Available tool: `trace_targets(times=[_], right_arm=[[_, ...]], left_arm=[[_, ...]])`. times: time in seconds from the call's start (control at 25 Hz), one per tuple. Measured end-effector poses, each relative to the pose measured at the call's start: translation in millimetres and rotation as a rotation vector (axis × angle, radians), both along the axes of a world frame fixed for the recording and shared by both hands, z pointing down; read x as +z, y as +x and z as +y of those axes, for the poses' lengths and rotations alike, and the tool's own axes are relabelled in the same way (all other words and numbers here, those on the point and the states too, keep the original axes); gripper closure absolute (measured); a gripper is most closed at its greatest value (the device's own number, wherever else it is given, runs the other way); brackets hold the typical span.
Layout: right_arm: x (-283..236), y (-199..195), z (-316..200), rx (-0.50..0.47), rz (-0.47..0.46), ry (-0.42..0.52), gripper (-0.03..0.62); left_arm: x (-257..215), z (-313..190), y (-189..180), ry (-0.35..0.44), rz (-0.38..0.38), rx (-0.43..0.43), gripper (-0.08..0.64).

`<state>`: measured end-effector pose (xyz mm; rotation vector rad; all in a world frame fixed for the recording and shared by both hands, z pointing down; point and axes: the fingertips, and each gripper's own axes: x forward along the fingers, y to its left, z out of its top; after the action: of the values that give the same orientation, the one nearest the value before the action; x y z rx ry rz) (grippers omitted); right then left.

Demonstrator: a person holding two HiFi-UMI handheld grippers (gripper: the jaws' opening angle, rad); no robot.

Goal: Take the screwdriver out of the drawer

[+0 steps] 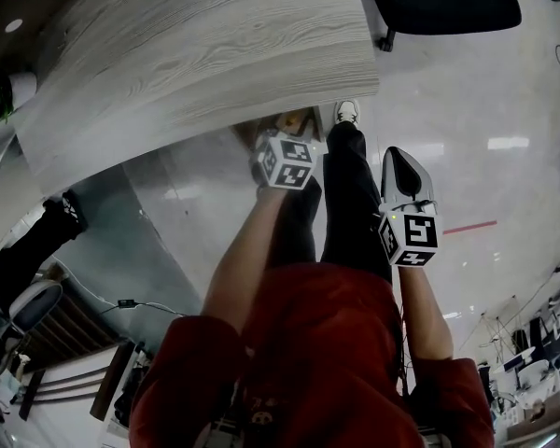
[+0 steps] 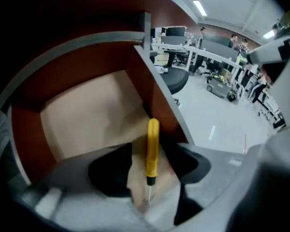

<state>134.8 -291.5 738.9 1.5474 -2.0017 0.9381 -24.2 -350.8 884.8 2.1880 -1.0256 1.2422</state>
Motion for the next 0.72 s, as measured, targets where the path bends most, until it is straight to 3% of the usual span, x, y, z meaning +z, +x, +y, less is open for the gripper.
trace_targets(times=[0.6,0.72], right_arm=[[10,12,-7,0.025,0.007,-0.016,0.591],[13,13,-4,0.029,0.007,-0.021,0.591]], left_arm=[[9,-6,-4,0.074,-0.149,0.014,0.395],[12,1,3,0.047,-0.142,0.04,0.487]])
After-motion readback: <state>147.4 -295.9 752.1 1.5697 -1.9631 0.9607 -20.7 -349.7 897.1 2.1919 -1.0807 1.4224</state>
